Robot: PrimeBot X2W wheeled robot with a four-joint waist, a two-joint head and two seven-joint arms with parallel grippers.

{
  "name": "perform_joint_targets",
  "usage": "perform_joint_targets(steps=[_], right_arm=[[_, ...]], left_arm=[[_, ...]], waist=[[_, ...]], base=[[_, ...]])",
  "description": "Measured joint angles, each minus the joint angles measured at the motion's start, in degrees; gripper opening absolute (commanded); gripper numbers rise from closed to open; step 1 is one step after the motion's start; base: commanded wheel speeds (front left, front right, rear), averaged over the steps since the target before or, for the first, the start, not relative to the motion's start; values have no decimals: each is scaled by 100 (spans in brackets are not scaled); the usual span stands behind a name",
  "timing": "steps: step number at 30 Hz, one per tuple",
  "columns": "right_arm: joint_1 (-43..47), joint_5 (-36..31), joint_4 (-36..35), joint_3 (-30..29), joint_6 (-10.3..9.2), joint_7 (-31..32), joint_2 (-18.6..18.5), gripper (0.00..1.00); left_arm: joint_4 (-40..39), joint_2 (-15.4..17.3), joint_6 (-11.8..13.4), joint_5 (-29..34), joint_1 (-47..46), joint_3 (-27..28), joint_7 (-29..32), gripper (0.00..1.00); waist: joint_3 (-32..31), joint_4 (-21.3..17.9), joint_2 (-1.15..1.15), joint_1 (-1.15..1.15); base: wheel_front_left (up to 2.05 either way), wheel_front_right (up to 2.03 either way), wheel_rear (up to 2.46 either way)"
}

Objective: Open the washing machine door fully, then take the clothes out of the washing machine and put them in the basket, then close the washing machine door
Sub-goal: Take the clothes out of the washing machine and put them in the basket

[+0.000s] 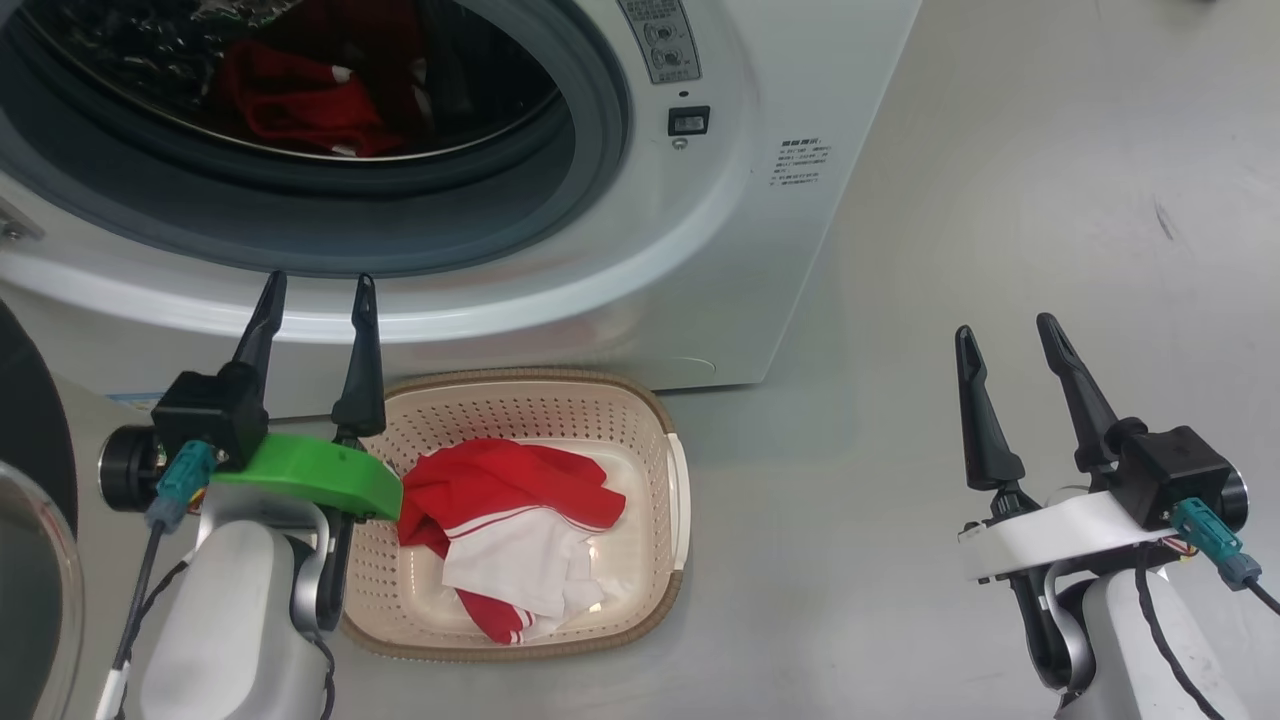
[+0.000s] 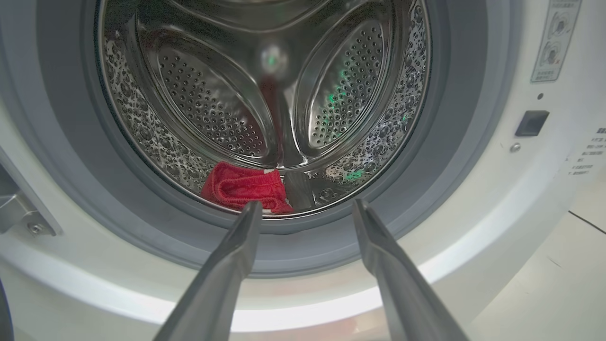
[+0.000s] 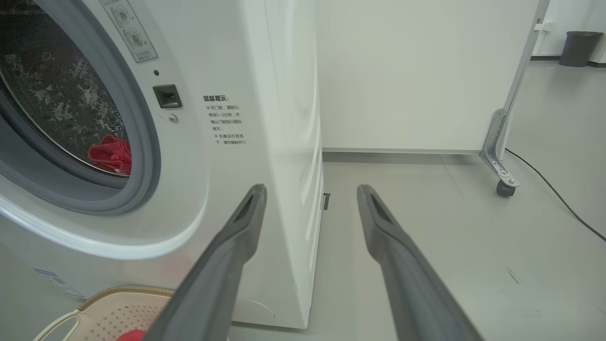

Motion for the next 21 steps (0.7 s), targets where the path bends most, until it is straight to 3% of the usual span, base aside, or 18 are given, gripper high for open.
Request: perform_joint_targets(steps=[21], right_arm=[[617, -13, 193, 49, 36, 0, 18, 100]], left_arm=[[-784, 8, 123, 269, 1550, -90, 1, 100]], waist=[[-952, 169, 0, 0]], base=[[0, 0, 0]])
